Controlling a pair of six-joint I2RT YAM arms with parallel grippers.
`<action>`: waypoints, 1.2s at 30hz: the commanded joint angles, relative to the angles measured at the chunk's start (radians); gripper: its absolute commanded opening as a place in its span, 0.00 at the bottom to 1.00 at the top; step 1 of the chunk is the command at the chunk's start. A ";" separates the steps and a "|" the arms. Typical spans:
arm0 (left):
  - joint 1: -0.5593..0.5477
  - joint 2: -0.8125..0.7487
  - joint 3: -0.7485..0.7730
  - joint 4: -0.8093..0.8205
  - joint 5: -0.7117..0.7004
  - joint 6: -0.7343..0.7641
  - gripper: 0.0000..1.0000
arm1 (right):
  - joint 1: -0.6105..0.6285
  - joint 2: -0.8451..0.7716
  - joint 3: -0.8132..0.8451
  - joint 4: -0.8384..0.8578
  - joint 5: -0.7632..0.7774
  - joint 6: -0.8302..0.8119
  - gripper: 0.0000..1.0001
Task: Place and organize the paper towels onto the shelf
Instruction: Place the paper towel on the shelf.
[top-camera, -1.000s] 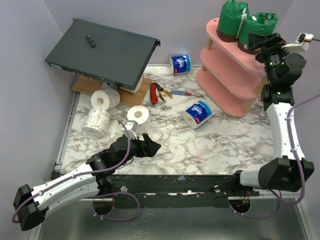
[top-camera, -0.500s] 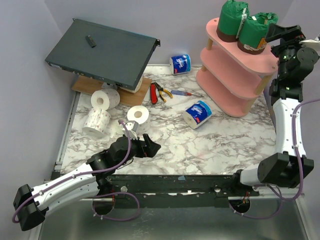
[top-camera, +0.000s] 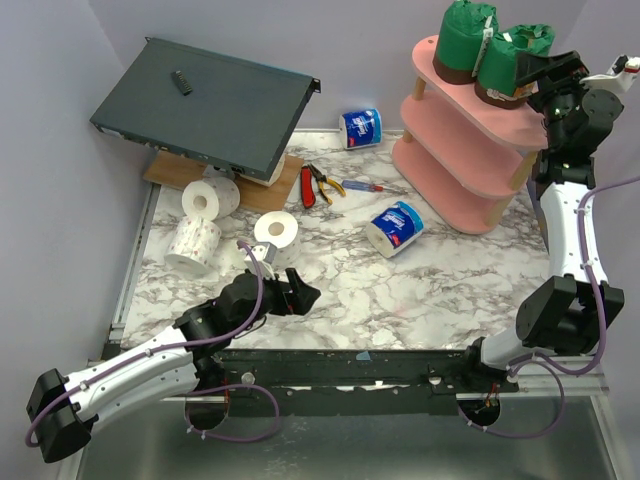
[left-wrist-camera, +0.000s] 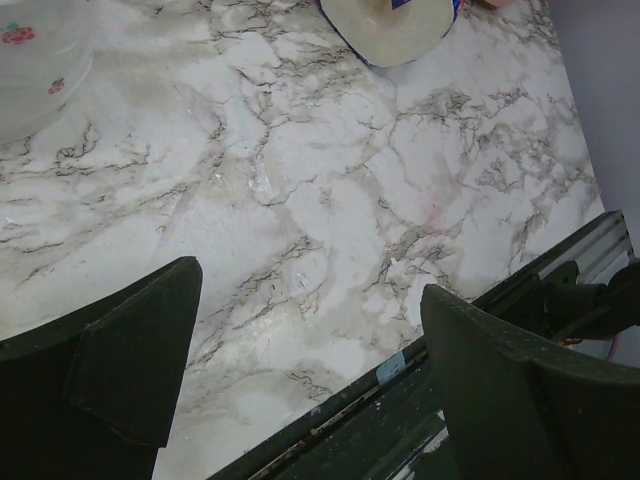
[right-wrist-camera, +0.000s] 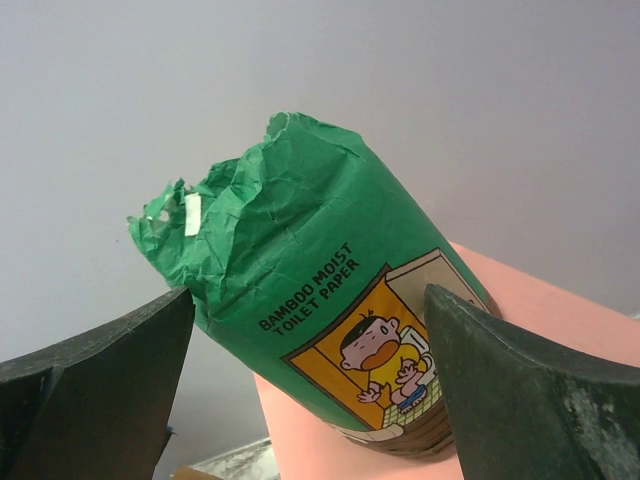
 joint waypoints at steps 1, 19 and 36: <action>0.006 0.001 -0.006 0.026 0.003 0.008 0.95 | -0.003 -0.008 -0.010 0.072 -0.074 0.026 1.00; 0.006 -0.026 -0.022 0.016 0.013 -0.006 0.95 | 0.000 -0.064 -0.116 0.107 -0.123 0.072 1.00; 0.006 -0.039 -0.025 0.011 0.018 -0.015 0.95 | 0.029 -0.090 -0.135 0.086 -0.126 0.074 1.00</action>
